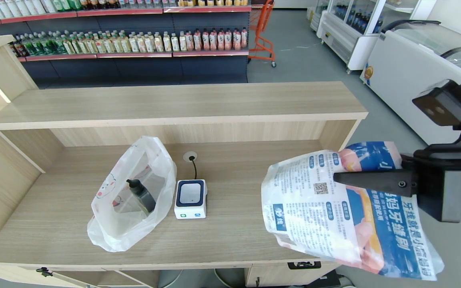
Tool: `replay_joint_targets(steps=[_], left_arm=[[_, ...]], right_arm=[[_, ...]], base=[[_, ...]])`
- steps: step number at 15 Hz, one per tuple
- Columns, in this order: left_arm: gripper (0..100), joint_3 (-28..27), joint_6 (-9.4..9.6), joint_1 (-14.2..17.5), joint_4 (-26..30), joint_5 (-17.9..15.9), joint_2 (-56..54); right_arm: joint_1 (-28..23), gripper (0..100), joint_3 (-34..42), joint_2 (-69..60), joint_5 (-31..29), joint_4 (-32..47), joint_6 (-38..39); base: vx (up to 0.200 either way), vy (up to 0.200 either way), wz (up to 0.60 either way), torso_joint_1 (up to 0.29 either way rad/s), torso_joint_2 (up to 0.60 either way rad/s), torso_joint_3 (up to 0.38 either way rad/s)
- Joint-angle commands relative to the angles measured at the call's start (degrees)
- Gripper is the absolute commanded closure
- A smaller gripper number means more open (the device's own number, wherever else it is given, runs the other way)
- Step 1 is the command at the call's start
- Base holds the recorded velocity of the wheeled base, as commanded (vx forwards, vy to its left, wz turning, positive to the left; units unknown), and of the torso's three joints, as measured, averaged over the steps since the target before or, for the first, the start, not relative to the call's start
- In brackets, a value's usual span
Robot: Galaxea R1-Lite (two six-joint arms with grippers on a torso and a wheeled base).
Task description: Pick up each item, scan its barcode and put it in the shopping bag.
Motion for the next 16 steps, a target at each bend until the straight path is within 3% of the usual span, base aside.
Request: replay_joint_targets(steps=[1, 3, 6, 10, 16], left_arm=[[0, 0.01, -0.04, 0.0, -0.01, 0.0, -0.02], [0, 0.01, -0.04, 0.0, -0.01, 0.0, -0.02], [0, 0.01, -0.04, 0.0, -0.01, 0.0, -0.02], [0, 0.01, -0.04, 0.0, -0.01, 0.0, -0.02], [0, 0.01, -0.04, 0.0, -0.01, 0.0, -0.02]], right_arm=[[-3.58, 100, 3.52, 0.89, -6.55, 0.31, -14.27], [-9.47, 100, 6.51, 1.07, -9.36, 0.05, -28.95], [-13.16, 100, 9.58, 0.63, -13.66, -0.04, -39.41], [-14.48, 100, 9.76, 1.77, -16.57, -0.13, -46.7], [-14.92, 100, 9.49, 3.35, -16.74, -0.22, -50.22]], base=[[0.0, 0.0, 0.0, 0.0, 0.0, 0.0], [0.0, 0.0, 0.0, 0.0, 0.0, 0.0], [0.0, 0.0, 0.0, 0.0, 0.0, 0.0], [0.0, 0.0, 0.0, 0.0, 0.0, 0.0], [0.0, 0.0, 0.0, 0.0, 0.0, 0.0]])
